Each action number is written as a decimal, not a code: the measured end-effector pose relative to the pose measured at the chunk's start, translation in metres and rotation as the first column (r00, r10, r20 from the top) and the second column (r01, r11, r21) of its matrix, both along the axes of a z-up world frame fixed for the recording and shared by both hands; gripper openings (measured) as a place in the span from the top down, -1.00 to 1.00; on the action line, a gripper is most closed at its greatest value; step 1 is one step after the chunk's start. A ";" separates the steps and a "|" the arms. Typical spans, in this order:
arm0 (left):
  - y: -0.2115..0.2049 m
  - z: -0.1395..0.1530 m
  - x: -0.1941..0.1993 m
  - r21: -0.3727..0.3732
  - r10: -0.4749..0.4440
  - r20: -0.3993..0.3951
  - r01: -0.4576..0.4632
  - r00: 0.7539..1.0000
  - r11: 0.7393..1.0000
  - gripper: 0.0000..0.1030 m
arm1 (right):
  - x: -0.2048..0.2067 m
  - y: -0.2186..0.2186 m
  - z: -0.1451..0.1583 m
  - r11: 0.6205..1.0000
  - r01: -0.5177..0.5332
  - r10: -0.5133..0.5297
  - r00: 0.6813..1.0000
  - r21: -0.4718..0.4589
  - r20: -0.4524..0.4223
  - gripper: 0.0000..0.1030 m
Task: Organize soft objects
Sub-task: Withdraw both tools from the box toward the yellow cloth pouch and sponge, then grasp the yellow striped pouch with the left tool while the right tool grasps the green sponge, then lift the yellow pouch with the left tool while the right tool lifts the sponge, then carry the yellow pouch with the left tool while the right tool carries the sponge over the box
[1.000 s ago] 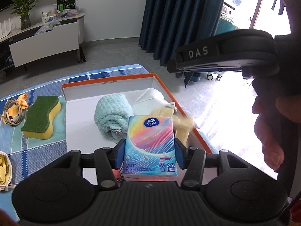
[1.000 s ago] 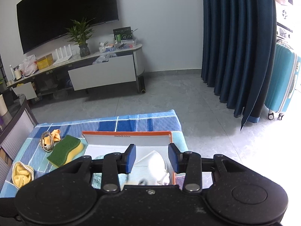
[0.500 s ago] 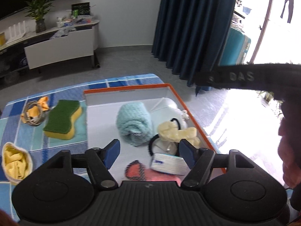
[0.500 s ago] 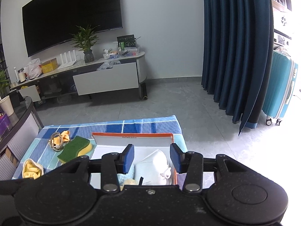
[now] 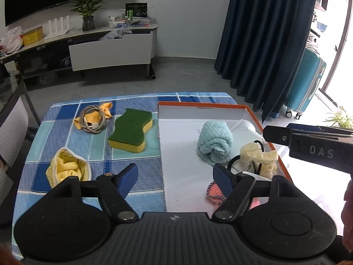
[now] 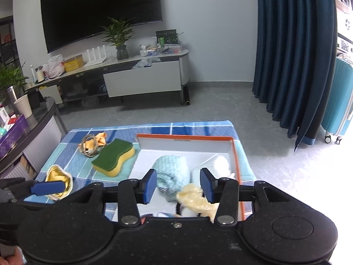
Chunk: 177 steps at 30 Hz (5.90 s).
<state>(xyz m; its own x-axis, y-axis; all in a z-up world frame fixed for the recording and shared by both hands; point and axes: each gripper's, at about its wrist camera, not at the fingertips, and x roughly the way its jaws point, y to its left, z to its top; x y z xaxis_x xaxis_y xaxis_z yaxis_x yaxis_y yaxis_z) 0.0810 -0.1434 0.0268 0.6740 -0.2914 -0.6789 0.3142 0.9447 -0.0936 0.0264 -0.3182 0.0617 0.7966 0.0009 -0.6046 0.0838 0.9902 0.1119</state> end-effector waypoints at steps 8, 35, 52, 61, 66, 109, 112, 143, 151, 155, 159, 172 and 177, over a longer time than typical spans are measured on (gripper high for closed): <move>0.046 -0.004 -0.001 -0.001 0.092 -0.010 -0.092 0.996 0.996 -0.50 | 0.004 0.031 -0.006 0.998 -0.065 0.065 0.998 0.013 -0.020 -0.05; 0.133 -0.023 0.007 0.001 0.263 -0.060 -0.264 0.963 0.965 -0.58 | 0.028 0.091 -0.021 0.982 -0.188 0.189 0.979 0.012 -0.076 -0.05; 0.146 -0.032 0.018 0.007 0.270 -0.076 -0.271 0.960 0.963 -0.60 | 0.042 0.110 -0.029 0.975 -0.223 0.223 0.969 0.008 -0.101 -0.05; 0.162 -0.035 0.025 0.008 0.304 -0.080 -0.304 0.949 0.953 -0.64 | 0.047 0.118 -0.032 0.972 -0.234 0.233 0.966 0.004 -0.110 -0.05; 0.173 -0.039 0.035 0.014 0.326 -0.086 -0.326 0.941 0.945 -0.66 | 0.049 0.119 -0.034 0.972 -0.235 0.234 0.965 0.003 -0.115 -0.05; 0.162 -0.044 0.102 -0.055 0.188 -0.036 -0.190 0.982 0.980 0.55 | 0.182 0.134 -0.072 0.990 -0.010 0.041 0.975 0.139 -0.219 -0.51; 0.166 -0.045 0.102 -0.061 0.199 -0.036 -0.201 0.979 0.978 0.55 | 0.195 0.145 -0.081 0.993 0.035 -0.007 0.971 0.113 -0.239 -0.52; 0.149 -0.013 0.063 -0.045 0.239 0.021 -0.238 0.971 0.970 0.55 | 0.083 0.148 -0.016 0.984 -0.175 0.171 0.980 -0.035 -0.105 -0.45; 0.142 -0.006 0.033 -0.045 0.249 0.021 -0.248 0.968 0.968 0.55 | 0.042 0.141 -0.007 0.982 -0.182 0.177 0.980 -0.054 -0.089 -0.45; 0.138 -0.002 0.021 -0.037 0.254 0.033 -0.253 0.967 0.967 0.55 | 0.027 0.137 -0.004 0.982 -0.182 0.178 0.981 -0.045 -0.080 -0.45; 0.135 0.000 0.010 -0.031 0.255 0.048 -0.253 0.966 0.967 0.55 | 0.011 0.136 -0.003 0.981 -0.187 0.183 0.981 -0.053 -0.070 -0.45; 0.125 -0.004 -0.014 -0.030 0.241 0.057 -0.239 0.969 0.970 0.55 | -0.019 0.128 -0.005 0.981 -0.187 0.183 0.981 -0.053 -0.060 -0.45; 0.121 -0.005 -0.021 -0.031 0.236 0.060 -0.234 0.970 0.972 0.55 | -0.026 0.125 -0.005 0.982 -0.183 0.180 0.982 -0.047 -0.054 -0.45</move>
